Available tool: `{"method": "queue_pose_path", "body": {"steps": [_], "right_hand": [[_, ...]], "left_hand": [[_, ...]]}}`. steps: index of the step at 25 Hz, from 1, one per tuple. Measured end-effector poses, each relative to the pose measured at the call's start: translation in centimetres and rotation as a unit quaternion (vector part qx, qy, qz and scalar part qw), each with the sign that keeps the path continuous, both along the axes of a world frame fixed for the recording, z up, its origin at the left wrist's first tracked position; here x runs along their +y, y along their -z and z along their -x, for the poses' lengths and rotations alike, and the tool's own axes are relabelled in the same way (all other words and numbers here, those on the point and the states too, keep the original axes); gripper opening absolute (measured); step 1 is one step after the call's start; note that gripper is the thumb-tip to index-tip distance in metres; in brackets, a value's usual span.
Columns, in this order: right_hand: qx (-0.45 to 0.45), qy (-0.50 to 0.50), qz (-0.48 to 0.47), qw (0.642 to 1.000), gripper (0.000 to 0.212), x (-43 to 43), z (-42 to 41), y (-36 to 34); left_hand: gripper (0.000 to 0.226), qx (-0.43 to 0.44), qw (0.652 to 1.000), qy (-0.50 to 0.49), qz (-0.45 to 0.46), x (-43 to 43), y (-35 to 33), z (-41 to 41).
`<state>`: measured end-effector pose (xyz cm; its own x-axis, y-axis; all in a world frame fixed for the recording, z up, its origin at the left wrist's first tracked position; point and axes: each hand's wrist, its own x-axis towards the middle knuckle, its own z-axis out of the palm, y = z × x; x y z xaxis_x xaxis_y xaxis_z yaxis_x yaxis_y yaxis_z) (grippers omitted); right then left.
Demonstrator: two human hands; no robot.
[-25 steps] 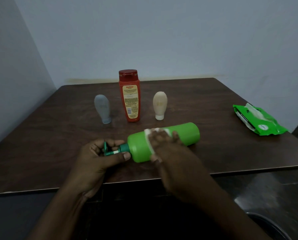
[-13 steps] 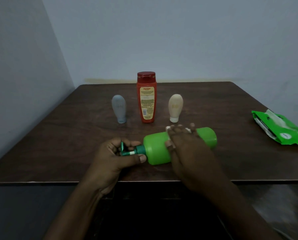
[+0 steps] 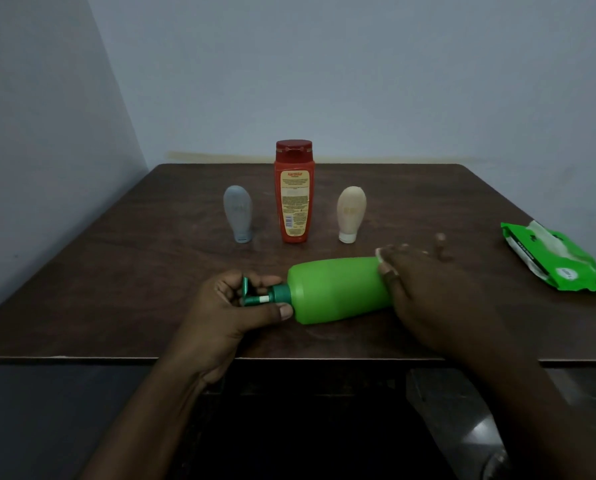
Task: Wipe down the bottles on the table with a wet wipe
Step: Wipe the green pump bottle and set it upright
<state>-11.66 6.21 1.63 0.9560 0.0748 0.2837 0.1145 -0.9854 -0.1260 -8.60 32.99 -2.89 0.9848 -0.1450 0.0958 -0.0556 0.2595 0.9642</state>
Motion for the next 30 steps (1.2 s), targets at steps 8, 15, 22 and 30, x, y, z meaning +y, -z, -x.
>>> {"method": "queue_pose_path", "body": {"steps": [8,15,22,30], "right_hand": [[-0.045,-0.086,0.013,0.995,0.048,6.8,-0.4,0.5],[-0.079,-0.126,-0.007,0.989,0.052,10.9,0.9,2.0],[-0.154,-0.117,-0.003,0.981,0.055,10.4,6.0,7.0],[-0.094,-0.112,-0.046,0.988,0.054,11.5,1.9,3.0]], "left_hand": [[0.059,0.021,1.000,-0.014,-0.011,0.3,-0.1,0.2],[0.028,0.029,0.999,0.008,0.024,0.0,-1.3,0.9],[0.029,0.077,0.996,-0.006,0.037,-0.2,-1.5,0.6],[0.040,0.047,0.999,0.013,0.016,0.3,-0.8,0.4]]}}
